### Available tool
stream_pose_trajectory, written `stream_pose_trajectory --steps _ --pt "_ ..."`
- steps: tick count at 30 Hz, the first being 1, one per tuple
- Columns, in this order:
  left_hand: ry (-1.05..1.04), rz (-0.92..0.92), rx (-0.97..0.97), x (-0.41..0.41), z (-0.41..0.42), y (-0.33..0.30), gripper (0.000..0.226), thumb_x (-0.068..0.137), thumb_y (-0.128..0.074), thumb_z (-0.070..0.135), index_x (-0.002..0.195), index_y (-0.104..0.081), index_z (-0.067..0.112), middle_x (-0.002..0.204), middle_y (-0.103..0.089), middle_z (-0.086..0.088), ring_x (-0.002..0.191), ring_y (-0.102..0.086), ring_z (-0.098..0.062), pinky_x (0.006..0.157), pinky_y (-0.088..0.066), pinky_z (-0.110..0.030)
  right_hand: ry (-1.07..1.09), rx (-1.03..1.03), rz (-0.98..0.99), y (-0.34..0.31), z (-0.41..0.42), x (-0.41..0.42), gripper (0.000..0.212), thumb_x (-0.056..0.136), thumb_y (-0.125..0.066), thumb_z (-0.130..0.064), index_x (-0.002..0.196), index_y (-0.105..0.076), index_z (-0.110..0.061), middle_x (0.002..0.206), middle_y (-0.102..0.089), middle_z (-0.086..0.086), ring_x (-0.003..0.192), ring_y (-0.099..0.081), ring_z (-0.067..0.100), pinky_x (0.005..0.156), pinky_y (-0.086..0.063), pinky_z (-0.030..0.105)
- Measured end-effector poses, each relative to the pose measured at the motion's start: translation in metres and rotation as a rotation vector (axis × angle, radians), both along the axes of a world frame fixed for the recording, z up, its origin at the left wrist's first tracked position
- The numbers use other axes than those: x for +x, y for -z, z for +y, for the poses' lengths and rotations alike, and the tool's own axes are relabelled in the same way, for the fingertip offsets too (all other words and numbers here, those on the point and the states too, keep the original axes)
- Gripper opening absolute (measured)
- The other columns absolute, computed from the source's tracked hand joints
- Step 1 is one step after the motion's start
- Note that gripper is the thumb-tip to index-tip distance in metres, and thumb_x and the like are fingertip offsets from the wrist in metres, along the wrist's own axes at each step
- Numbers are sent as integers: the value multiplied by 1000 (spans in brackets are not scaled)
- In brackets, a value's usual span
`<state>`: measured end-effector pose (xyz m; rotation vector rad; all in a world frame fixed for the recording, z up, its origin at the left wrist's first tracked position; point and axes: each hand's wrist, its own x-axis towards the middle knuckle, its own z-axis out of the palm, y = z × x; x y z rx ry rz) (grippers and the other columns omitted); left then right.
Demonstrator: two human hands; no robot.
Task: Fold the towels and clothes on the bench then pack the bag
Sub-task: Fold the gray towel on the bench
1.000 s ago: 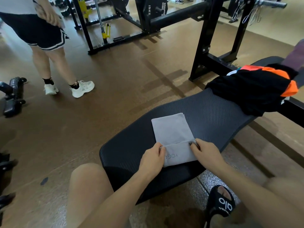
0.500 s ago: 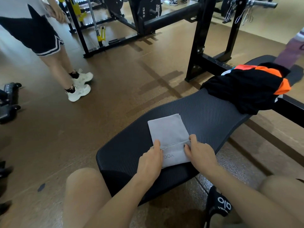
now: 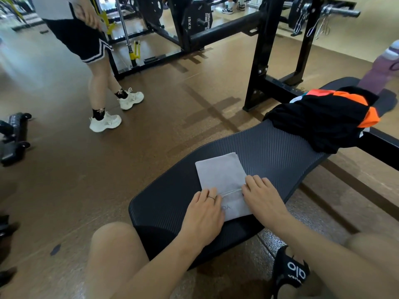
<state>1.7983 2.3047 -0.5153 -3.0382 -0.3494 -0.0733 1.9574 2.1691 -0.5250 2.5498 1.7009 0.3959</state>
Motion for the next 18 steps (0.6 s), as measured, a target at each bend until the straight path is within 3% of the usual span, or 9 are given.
stream_pose_trajectory --steps 2,4,8,10,14,18 --pt "28 23 -9 -6 0 2 53 97 -34 52 123 -57 12 123 -55 -8 109 -50 -26 101 -43 -42 -129 -21 38 -2 -6 0 6 81 -60 -14 86 -57 -14 91 -51 6 85 -50 28 77 -43 40" --pt "57 61 9 -10 0 5 63 93 -39 59 131 -54 11 127 -55 -8 115 -51 -27 106 -42 -42 -220 -29 125 -5 -15 -2 12 86 -51 -25 91 -56 -16 94 -53 3 90 -51 26 88 -43 40" --pt "128 47 17 -9 7 4 44 96 -47 34 133 -52 12 129 -58 -9 115 -54 -25 105 -43 -39 -188 -90 227 -11 -30 -3 45 78 -48 -38 115 -59 -15 118 -54 2 116 -49 23 111 -34 42" --pt "177 45 48 -9 12 3 43 93 -52 28 133 -54 10 127 -60 -10 113 -56 -27 103 -46 -40 -152 -140 230 -9 -31 -1 55 74 -49 -36 124 -57 -14 126 -54 2 123 -48 24 115 -32 45" --pt "225 73 73 -13 17 4 43 88 -59 23 129 -53 11 128 -58 -13 110 -57 -30 100 -48 -41 -120 -126 246 -7 -29 1 45 77 -43 -28 117 -58 -17 122 -58 0 119 -52 24 115 -33 45" --pt "210 64 70 -15 16 5 40 84 -66 26 122 -63 12 129 -61 -13 117 -59 -30 108 -46 -44 -113 -64 262 -6 -27 3 32 82 -43 -28 108 -61 -21 116 -61 -5 115 -53 19 114 -33 39"
